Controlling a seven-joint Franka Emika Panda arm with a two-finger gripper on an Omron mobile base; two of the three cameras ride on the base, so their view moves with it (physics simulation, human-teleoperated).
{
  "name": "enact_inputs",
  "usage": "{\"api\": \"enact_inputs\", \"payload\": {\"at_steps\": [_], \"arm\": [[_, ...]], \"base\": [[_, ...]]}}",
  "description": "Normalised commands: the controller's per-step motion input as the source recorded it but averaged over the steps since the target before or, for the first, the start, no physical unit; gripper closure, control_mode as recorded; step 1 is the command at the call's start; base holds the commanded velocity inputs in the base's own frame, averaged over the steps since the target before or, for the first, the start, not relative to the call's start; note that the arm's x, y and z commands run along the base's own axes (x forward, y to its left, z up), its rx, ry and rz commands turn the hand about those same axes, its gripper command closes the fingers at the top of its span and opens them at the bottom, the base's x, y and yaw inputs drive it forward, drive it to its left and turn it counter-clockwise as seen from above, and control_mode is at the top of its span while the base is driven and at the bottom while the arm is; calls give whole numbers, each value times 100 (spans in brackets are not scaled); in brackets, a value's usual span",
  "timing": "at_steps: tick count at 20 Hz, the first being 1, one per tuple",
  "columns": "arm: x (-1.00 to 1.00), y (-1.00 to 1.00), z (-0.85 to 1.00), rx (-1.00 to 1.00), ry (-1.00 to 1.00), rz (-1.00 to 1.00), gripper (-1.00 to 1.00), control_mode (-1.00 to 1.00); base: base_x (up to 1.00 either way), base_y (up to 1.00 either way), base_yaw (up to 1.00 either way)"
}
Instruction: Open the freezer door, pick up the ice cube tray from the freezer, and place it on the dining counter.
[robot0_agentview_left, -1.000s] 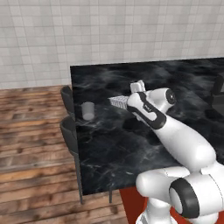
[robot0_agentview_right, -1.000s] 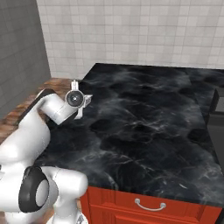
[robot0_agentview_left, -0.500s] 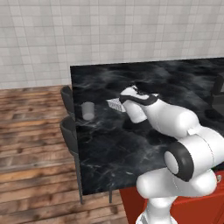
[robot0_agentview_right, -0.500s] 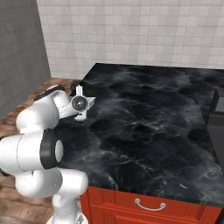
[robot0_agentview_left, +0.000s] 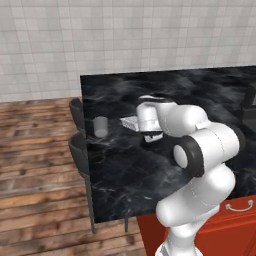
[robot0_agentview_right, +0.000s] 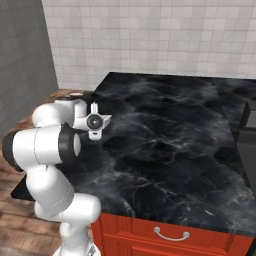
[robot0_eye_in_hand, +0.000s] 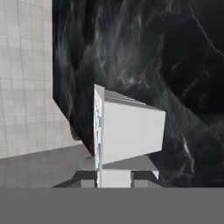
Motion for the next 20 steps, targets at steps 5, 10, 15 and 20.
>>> {"api": "enact_inputs", "payload": {"at_steps": [5,10,15,20], "arm": [[38,0,-49,0,0,1,100,-100],[33,5,-43,-1,2,0,100,-100],[19,5,-23,-1,8,0,100,-100],[15,1,4,0,18,0,100,-100]], "base": [[0,0,0],[0,0,0],[0,0,0],[0,0,0]]}}
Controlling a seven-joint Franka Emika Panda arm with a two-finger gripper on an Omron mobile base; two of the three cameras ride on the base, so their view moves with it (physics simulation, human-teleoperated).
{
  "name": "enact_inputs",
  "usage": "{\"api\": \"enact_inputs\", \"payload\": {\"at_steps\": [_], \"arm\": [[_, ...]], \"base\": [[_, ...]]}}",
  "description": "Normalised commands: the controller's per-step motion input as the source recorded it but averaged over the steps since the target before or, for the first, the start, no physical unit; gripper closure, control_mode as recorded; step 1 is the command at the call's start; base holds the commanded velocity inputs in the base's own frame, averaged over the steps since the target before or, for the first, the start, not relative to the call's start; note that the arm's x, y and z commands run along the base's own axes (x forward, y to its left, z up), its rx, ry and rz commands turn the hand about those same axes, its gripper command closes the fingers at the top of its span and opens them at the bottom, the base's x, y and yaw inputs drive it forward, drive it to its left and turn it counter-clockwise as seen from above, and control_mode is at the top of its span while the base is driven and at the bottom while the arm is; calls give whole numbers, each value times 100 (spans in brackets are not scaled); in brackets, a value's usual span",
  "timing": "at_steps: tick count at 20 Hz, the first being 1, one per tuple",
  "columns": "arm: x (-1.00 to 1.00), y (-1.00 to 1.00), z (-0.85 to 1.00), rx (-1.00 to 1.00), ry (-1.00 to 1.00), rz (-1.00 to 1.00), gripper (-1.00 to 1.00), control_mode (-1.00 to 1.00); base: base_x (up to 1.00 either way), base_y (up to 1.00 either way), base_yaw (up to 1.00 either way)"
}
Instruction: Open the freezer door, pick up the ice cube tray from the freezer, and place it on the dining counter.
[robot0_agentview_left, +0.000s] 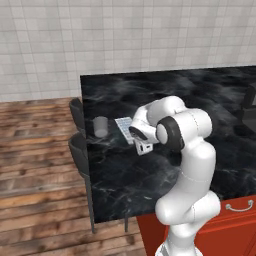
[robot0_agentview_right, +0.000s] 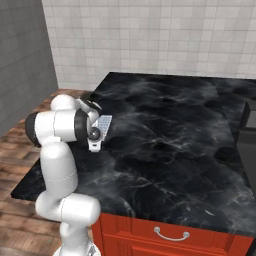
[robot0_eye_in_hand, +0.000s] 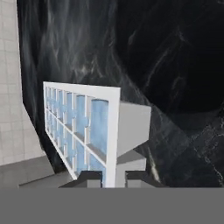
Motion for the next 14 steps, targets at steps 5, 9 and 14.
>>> {"api": "enact_inputs", "payload": {"at_steps": [5,9,14], "arm": [[0,0,54,0,13,0,-100,-100],[-2,0,74,-1,6,0,-100,-100],[-7,0,76,-1,4,0,-100,-100]], "base": [[0,0,0],[0,0,0],[0,0,0]]}}
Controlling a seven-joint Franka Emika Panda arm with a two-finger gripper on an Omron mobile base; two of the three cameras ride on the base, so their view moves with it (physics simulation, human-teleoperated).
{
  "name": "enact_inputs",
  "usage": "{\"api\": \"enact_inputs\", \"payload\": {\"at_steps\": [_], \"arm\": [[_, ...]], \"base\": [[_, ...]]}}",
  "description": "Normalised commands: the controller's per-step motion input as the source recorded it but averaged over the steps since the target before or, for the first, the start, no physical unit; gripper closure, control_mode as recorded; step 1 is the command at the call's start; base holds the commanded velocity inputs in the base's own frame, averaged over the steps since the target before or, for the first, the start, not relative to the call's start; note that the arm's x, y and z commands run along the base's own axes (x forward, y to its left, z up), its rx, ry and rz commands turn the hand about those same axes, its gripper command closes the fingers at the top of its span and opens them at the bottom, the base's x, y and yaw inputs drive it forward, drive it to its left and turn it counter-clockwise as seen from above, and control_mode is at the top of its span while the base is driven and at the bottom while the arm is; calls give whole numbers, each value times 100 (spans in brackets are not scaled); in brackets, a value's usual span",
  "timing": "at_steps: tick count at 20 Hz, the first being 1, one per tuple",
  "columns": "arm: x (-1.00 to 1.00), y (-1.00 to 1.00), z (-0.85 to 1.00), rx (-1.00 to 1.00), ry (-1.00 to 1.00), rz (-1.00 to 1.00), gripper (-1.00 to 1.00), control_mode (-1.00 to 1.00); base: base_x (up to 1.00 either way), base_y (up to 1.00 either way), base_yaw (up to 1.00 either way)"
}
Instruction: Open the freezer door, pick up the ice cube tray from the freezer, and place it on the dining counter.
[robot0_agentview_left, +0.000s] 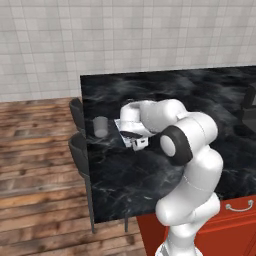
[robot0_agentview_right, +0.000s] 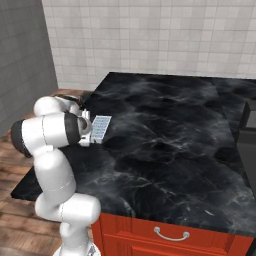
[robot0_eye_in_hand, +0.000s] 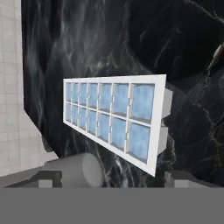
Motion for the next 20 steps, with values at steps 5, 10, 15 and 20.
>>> {"api": "enact_inputs", "payload": {"at_steps": [5,10,15,20], "arm": [[-14,-7,84,0,7,0,-100,-100],[-35,-41,62,-2,5,0,-100,-100],[-25,-47,89,-3,12,0,-100,-100],[-2,-15,100,-6,21,-2,-100,-100]], "base": [[0,0,0],[0,0,0],[0,0,0],[0,0,0]]}}
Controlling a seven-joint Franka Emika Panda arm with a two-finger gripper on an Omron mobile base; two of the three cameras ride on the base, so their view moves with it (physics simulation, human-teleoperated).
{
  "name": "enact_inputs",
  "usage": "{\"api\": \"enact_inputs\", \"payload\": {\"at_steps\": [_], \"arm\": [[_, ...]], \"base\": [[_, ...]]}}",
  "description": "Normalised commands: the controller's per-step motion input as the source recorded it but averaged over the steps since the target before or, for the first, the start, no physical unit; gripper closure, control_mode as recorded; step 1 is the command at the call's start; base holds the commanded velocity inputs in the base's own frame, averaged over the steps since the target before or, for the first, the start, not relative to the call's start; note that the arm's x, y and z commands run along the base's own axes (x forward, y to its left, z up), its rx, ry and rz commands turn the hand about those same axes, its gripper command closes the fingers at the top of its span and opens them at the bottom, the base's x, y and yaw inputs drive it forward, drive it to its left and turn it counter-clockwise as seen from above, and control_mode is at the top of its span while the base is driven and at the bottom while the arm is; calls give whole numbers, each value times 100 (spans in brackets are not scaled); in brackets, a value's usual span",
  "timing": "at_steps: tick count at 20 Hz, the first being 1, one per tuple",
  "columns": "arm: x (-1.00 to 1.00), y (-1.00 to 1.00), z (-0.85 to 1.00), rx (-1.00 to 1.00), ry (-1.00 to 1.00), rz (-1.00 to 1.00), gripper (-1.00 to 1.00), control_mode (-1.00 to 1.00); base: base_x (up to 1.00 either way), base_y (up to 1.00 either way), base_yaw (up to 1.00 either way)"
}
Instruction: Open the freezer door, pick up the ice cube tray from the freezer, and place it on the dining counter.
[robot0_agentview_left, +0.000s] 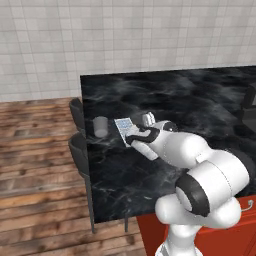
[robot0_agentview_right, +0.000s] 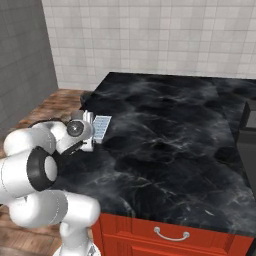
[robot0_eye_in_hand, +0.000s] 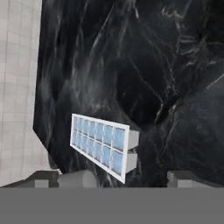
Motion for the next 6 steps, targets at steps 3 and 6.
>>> {"api": "enact_inputs", "payload": {"at_steps": [3,6], "arm": [[0,-7,100,-7,23,-3,-100,-100],[0,-7,100,-7,24,-3,-100,-100]], "base": [[0,0,0],[0,0,0]]}}
